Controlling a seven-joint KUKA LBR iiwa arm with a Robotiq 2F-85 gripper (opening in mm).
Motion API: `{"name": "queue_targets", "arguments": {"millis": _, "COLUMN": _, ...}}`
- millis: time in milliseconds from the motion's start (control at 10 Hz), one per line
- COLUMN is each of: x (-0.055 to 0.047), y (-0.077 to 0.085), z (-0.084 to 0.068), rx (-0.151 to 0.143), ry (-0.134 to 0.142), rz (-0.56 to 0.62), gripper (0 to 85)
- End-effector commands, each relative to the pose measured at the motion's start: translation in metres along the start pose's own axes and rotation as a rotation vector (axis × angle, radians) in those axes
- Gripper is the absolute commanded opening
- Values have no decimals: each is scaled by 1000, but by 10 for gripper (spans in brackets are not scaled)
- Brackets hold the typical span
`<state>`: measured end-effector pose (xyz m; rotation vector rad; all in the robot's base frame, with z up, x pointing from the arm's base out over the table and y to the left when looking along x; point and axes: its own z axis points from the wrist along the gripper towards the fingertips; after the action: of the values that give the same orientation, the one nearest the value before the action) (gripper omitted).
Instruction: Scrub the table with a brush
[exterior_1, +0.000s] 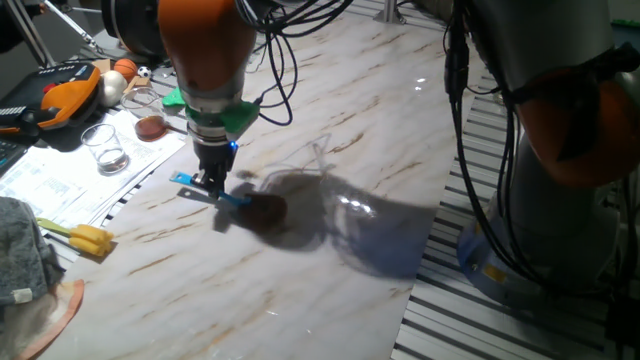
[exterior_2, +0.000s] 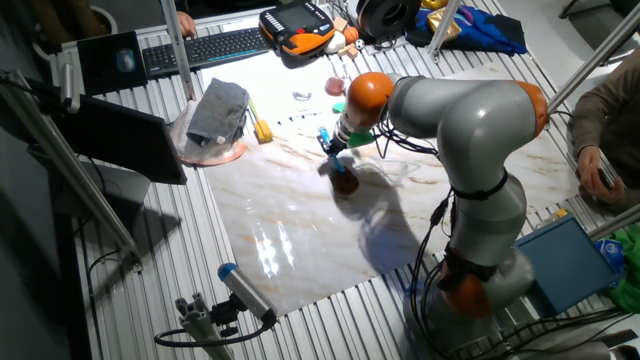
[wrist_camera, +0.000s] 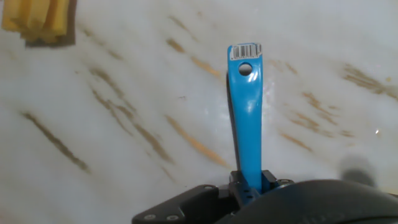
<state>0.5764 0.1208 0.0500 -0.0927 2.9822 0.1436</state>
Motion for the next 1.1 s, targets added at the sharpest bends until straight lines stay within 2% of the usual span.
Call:
{"name": "queue_targets", "arguments": {"millis": 0, "x": -2, "y": -5, "z": -1, "rx": 0, "ry": 18, "rz": 0, "gripper": 0}}
{"name": "queue_targets", "arguments": {"millis": 300, "x": -3, "y": -7, "z": -3, "rx": -10, "ry": 37, "rz": 23, "gripper": 0}}
{"name": "queue_targets", "arguments": {"millis": 500, "x": -3, "y": -7, "z": -5, "rx": 0, "ry": 51, "rz": 21, "gripper": 0}}
{"name": "queue_targets", "arguments": {"millis": 700, "x": -2, "y": -7, "z": -6, "rx": -10, "ry": 86, "rz": 24, "gripper": 0}}
{"name": "queue_targets", "arguments": {"millis": 800, "x": -2, "y": -7, "z": -6, "rx": -11, "ry": 123, "rz": 14, "gripper": 0}}
{"name": "queue_targets", "arguments": {"millis": 900, "x": -2, "y": -7, "z": -6, "rx": -12, "ry": 144, "rz": 11, "gripper": 0}}
{"name": "queue_targets", "arguments": {"millis": 1000, "x": -2, "y": -7, "z": -6, "rx": 8, "ry": 135, "rz": -1, "gripper": 0}}
